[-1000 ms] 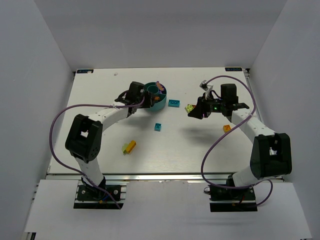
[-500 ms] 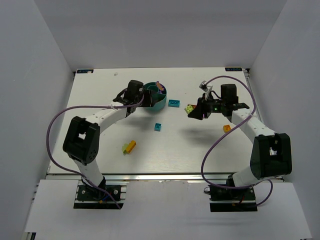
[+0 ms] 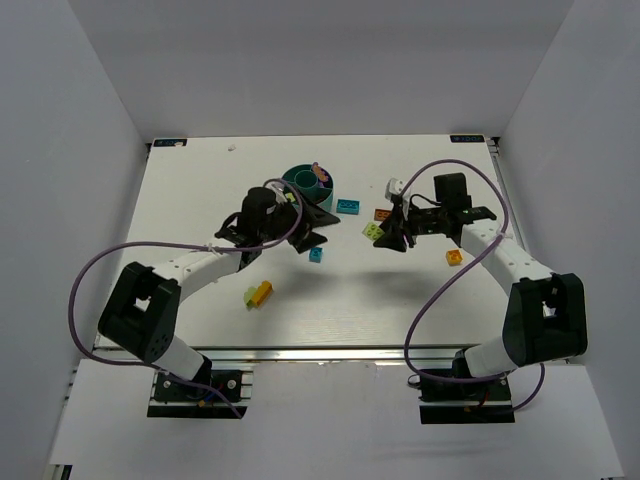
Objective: Sort the legos into containers by color
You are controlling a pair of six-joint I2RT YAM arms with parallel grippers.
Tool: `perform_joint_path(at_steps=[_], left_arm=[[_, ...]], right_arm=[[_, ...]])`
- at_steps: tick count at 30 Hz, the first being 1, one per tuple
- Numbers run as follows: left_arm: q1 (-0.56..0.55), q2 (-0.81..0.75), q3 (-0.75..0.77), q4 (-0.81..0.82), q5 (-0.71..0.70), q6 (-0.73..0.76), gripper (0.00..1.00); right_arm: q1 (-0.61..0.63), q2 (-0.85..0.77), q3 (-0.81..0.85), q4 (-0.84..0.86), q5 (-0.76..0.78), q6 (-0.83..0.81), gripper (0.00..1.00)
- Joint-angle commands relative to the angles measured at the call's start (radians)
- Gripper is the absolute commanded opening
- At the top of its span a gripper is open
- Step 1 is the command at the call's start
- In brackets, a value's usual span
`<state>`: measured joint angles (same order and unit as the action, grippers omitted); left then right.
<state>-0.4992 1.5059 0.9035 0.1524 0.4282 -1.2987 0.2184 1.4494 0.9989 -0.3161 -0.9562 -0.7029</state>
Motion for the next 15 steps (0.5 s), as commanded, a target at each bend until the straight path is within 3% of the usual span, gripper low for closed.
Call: perform_joint_path(at_steps=[1,5,9,15], left_arm=[[-0.059,0.016,-0.031,0.154,0.174,0.187,0.82],[-0.091,0.053,-0.075,0.338,0.210,0.156,0.85],[-0.101,0.057,-0.077,0.413,0.207,0.167,0.85],[-0.111,0.071,-0.046,0.392,0.227,0.214,0.83]], right_arm=[[0.038,-0.020,0.050,-0.060,-0.055,-0.133,0.00],[0.079,-0.014,0.066,-0.084,-0.052,-0.141,0.00],[0.105,-0.017,0.067,-0.092,-0.047,-0.126,0.00],[0.125,-0.020,0.070,-0.117,-0.068,-0.127,0.00]])
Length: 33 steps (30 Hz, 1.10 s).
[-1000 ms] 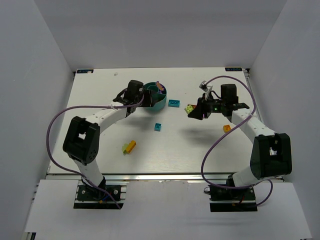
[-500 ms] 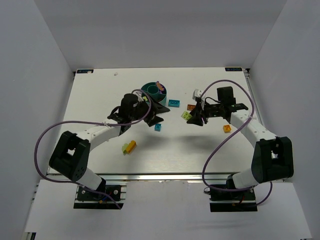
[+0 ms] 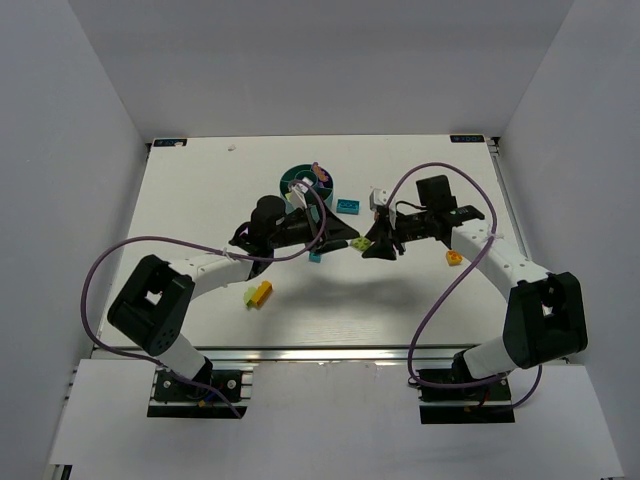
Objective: Sort the legos into containers by color
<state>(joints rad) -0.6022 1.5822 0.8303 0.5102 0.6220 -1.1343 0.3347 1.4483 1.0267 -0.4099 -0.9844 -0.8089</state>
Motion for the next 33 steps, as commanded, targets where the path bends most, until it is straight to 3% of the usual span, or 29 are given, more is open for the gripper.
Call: perform_joint_path(at_steps=[1,9,12,14,20,21,22,24,25,29,33], left_arm=[[-0.010,-0.002,0.029,0.031,0.035,0.054,0.82],[-0.022,0.010,0.013,0.051,0.053,0.061,0.74],[-0.025,0.021,0.013,0.071,0.065,0.047,0.62],[-0.027,0.036,0.016,0.080,0.082,0.036,0.47],[-0.030,0.047,0.035,0.073,0.108,0.038,0.21],[-0.030,0.045,0.038,0.067,0.110,0.044,0.12],[-0.030,0.044,0.047,0.056,0.111,0.057,0.08],[-0.028,0.032,0.059,0.007,0.104,0.082,0.00],[-0.027,0.024,0.073,-0.019,0.098,0.118,0.00],[0.010,-0.028,0.124,-0.247,0.024,0.234,0.00],[0.145,-0.128,0.156,-0.462,-0.161,0.295,0.00]], right_arm=[[0.016,-0.019,0.042,-0.026,-0.048,-0.021,0.00],[0.052,-0.016,0.049,-0.018,-0.059,0.005,0.00],[0.059,-0.014,0.050,-0.006,-0.057,0.019,0.00],[0.061,-0.012,0.050,0.002,-0.056,0.034,0.00],[0.063,-0.008,0.052,0.022,-0.045,0.062,0.00],[0.063,-0.008,0.050,0.025,-0.039,0.069,0.00],[0.063,-0.011,0.050,0.028,-0.036,0.073,0.03],[0.063,-0.012,0.044,0.040,-0.010,0.086,0.23],[0.063,-0.017,0.041,0.061,0.004,0.109,0.89],[0.058,-0.037,0.018,0.140,0.124,0.174,0.89],[0.053,-0.121,-0.091,0.301,0.347,0.220,0.89]])
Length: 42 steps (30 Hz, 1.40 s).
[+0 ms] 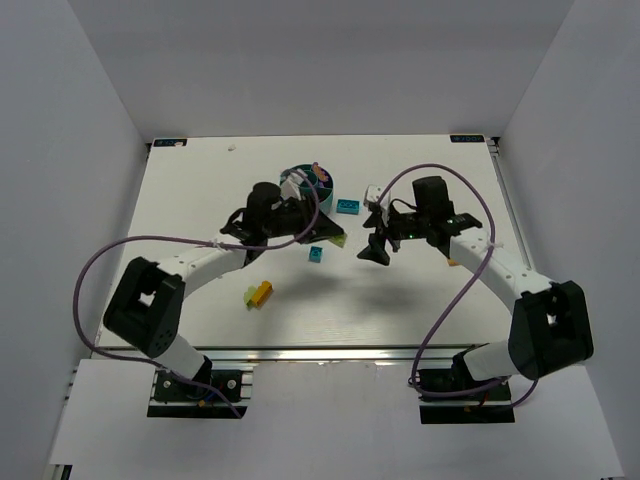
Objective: Sort the legos into containers by color
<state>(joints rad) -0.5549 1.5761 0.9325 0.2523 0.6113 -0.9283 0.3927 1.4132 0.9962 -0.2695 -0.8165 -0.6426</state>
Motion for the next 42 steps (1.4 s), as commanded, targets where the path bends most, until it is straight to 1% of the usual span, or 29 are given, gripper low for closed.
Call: perform_joint_path(at_steps=[1,2,3,4,5,6,7,8,9,10,11,12,17,18,19,22,23,25,31,38,42], left_arm=[[0.119,-0.136,0.063,-0.249,-0.192,0.103,0.00],[0.142,-0.148,0.087,-0.346,-0.232,0.106,0.00],[0.179,-0.157,0.098,-0.375,-0.266,0.106,0.00],[0.193,-0.165,0.110,-0.404,-0.333,0.088,0.00],[0.207,-0.171,0.124,-0.466,-0.367,0.077,0.00],[0.223,-0.165,0.167,-0.505,-0.404,0.066,0.00],[0.228,-0.157,0.195,-0.545,-0.436,0.054,0.00],[0.233,-0.125,0.224,-0.618,-0.490,0.046,0.00],[0.236,-0.104,0.288,-0.657,-0.519,0.034,0.00],[0.237,-0.082,0.319,-0.694,-0.542,0.022,0.00],[0.237,-0.058,0.351,-0.750,-0.570,0.019,0.00],[0.237,-0.015,0.405,-0.768,-0.576,0.017,0.00],[0.237,0.088,0.531,-0.830,-0.597,-0.004,0.00],[0.239,0.122,0.554,-0.843,-0.629,-0.004,0.00],[0.239,0.137,0.586,-0.855,-0.631,-0.012,0.00],[0.239,0.185,0.606,-0.840,-0.613,-0.029,0.00],[0.237,0.194,0.612,-0.822,-0.578,-0.035,0.00],[0.239,0.217,0.615,-0.794,-0.555,-0.044,0.00],[0.239,0.255,0.628,-0.745,-0.513,-0.067,0.00],[0.237,0.294,0.651,-0.714,-0.498,-0.089,0.00],[0.237,0.338,0.683,-0.728,-0.498,-0.093,0.00]], right_arm=[[-0.006,-0.100,-0.085,0.200,0.225,0.058,0.89],[-0.006,-0.112,-0.103,0.243,0.272,0.082,0.89],[-0.006,-0.120,-0.120,0.297,0.360,0.087,0.89],[-0.006,-0.125,-0.137,0.306,0.396,0.084,0.89],[-0.008,-0.122,-0.136,0.300,0.413,0.081,0.89],[-0.017,-0.115,-0.124,0.227,0.396,0.040,0.89],[-0.024,-0.100,-0.110,0.199,0.376,0.037,0.77],[-0.029,-0.092,-0.075,0.169,0.349,0.035,0.59],[-0.038,-0.086,-0.059,0.124,0.302,0.038,0.34],[-0.038,-0.089,-0.053,0.124,0.289,0.050,0.00],[-0.037,-0.095,-0.063,0.136,0.283,0.064,0.00],[-0.038,-0.105,-0.073,0.151,0.274,0.081,0.00],[-0.037,-0.134,-0.085,0.174,0.269,0.086,0.00],[-0.038,-0.134,-0.085,0.173,0.273,0.086,0.00],[-0.038,-0.138,-0.085,0.173,0.275,0.087,0.00],[-0.038,-0.151,-0.094,0.181,0.275,0.093,0.00],[-0.038,-0.151,-0.096,0.184,0.274,0.096,0.00],[-0.038,-0.155,-0.100,0.185,0.270,0.098,0.00],[-0.040,-0.158,-0.110,0.184,0.266,0.106,0.00],[-0.038,-0.160,-0.116,0.181,0.260,0.109,0.00],[-0.038,-0.163,-0.114,0.182,0.263,0.110,0.00]])
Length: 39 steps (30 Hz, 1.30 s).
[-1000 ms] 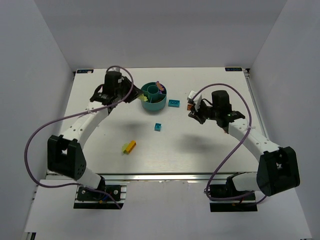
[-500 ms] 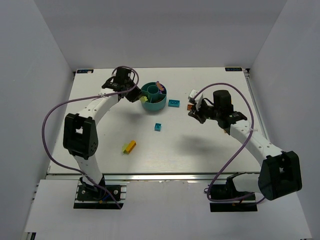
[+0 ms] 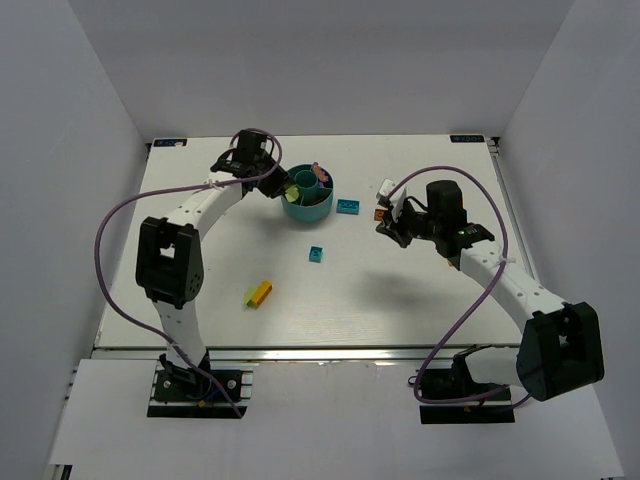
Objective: Sort the legos into containers by color
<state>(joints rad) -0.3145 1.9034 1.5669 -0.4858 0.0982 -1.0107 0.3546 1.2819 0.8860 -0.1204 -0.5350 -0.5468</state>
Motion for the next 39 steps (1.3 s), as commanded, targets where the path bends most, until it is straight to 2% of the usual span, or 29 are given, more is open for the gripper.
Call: perform_joint_path(at_steps=[1,3,4,5,7,10,11,16,20,23,24,25,26,27,28,29,30,31,32,34,35,39], left_arm=[[-0.003,0.017,0.061,0.009,0.017,-0.011,0.03],[-0.003,0.025,0.070,0.001,0.005,-0.011,0.10],[-0.003,0.031,0.077,-0.005,0.002,-0.011,0.20],[-0.003,0.032,0.081,-0.008,0.003,-0.008,0.25],[-0.003,0.037,0.087,-0.020,0.000,-0.008,0.38],[-0.005,0.037,0.097,-0.039,-0.012,-0.002,0.49],[-0.003,0.033,0.105,-0.040,-0.012,0.000,0.55],[-0.003,0.014,0.140,-0.062,-0.026,0.011,0.73],[-0.003,-0.027,0.173,-0.065,-0.028,0.040,0.72],[-0.003,-0.128,0.133,-0.047,-0.076,0.119,0.68],[-0.003,-0.209,0.101,-0.031,-0.084,0.167,0.53],[0.002,-0.255,0.003,0.017,-0.084,0.188,0.41],[0.003,-0.304,-0.057,0.048,-0.084,0.210,0.31],[0.008,-0.357,-0.120,0.077,-0.084,0.245,0.25],[0.012,-0.456,-0.251,0.137,-0.084,0.260,0.23],[0.023,-0.507,-0.318,0.165,-0.084,0.270,0.25],[0.029,-0.555,-0.381,0.212,-0.071,0.273,0.33],[0.041,-0.648,-0.503,0.234,-0.055,0.271,0.55],[0.048,-0.688,-0.555,0.251,-0.043,0.265,0.68],[0.054,-0.791,-0.649,0.280,-0.008,0.247,0.84],[0.054,-0.822,-0.724,0.286,0.001,0.238,0.86],[0.055,-0.972,-0.875,0.306,0.000,0.175,0.88]], right_arm=[[0.000,-0.032,-0.005,0.033,-0.017,0.016,0.00],[-0.002,-0.033,-0.004,0.034,-0.014,0.016,0.00],[-0.002,-0.033,-0.002,0.036,-0.013,0.016,0.00],[-0.003,-0.033,-0.002,0.036,-0.013,0.016,0.00],[-0.005,-0.035,-0.002,0.036,-0.011,0.016,0.06],[-0.008,-0.032,0.002,0.036,-0.011,0.018,0.13],[-0.011,-0.030,0.004,0.036,-0.011,0.018,0.16],[-0.011,-0.021,0.017,0.028,-0.013,0.018,0.30],[-0.020,0.005,0.040,0.022,0.006,0.033,0.41],[-0.046,0.037,0.070,0.004,0.020,0.070,0.54],[-0.052,0.072,0.105,-0.011,0.023,0.074,0.58],[-0.066,0.095,0.129,-0.059,0.030,0.073,0.59],[-0.072,0.143,0.154,-0.076,0.042,0.068,0.62],[-0.078,0.169,0.204,-0.100,0.043,0.053,0.63],[-0.088,0.200,0.238,-0.164,0.046,0.029,0.63],[-0.092,0.262,0.272,-0.201,0.047,-0.043,0.64],[-0.095,0.298,0.351,-0.244,0.041,-0.095,0.68],[-0.097,0.336,0.401,-0.360,0.035,-0.158,0.70],[-0.098,0.412,0.447,-0.410,0.041,-0.279,0.72],[-0.112,0.482,0.566,-0.528,0.029,-0.387,0.76],[-0.117,0.546,0.602,-0.556,0.017,-0.477,0.76],[-0.143,0.668,0.718,-0.651,-0.020,-0.660,0.82]])
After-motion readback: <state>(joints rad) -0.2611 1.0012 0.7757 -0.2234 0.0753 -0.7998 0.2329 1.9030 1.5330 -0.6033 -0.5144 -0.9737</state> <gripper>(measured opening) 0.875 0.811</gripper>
